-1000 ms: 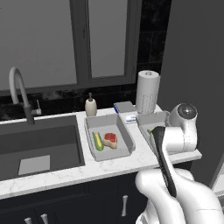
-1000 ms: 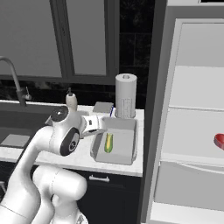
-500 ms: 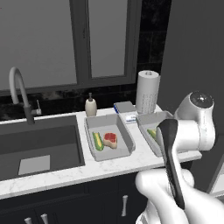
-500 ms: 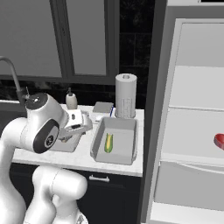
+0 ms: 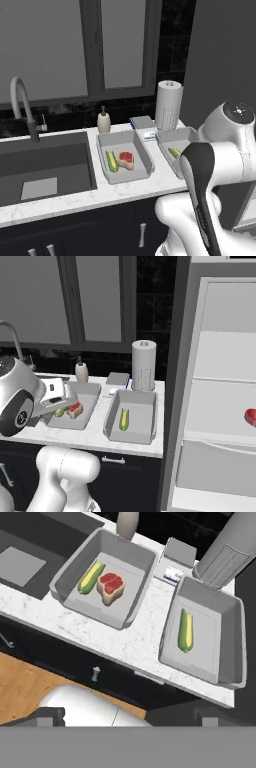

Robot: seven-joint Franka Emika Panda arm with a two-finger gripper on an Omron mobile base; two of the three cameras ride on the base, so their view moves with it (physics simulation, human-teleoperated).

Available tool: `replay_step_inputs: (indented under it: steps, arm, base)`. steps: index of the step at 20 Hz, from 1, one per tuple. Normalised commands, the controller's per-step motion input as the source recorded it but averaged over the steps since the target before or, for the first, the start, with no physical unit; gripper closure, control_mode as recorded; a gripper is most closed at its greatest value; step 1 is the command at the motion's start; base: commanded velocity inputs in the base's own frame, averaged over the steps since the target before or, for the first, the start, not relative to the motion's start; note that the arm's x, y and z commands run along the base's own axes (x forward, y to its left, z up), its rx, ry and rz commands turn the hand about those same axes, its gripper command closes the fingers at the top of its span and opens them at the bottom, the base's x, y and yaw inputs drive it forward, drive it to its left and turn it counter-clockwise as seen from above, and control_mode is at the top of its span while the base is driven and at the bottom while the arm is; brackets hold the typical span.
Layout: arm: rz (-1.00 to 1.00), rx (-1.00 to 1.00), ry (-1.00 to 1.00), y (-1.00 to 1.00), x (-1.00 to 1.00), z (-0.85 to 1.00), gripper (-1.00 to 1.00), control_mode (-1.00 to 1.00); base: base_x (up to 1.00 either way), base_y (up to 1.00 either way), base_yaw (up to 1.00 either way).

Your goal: Place one corn and one steak in each tupperware on the nearby counter, to pack two identical lunches.

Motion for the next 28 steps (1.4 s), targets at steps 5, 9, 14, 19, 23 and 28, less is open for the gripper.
replay_step_inputs:
  steps: [5, 9, 14, 19, 23, 28]
  arm:
    - [-0.06, 0.0, -0.38, -0.04, -0.05, -0.28, -1.0, -1.0]
    - [-0.22, 0.03, -0.28, -0.09, 0.04, -0.34, -1.0, -1.0]
    - [-0.18, 0.12, -0.23, -0.01, -0.11, -0.53, -1.0, -1.0]
    - [-0.02, 0.28, -0.15, -0.31, -0.26, -0.84, -1.0, -1.0]
    - [0.0, 0.19, -0.2, -0.15, -0.29, -0.81, -1.0, -1.0]
    - [-0.07, 0.01, -0.26, 0.28, -0.14, -0.78, -1.0, 1.0]
  base:
    - [0.0, 0.0, 0.0]
    - [0.0, 0.0, 0.0]
    - [0.0, 0.0, 0.0]
    - [0.0, 0.0, 0.0]
    - [0.0, 0.0, 0.0]
    - [-0.05, 0.09, -0.03]
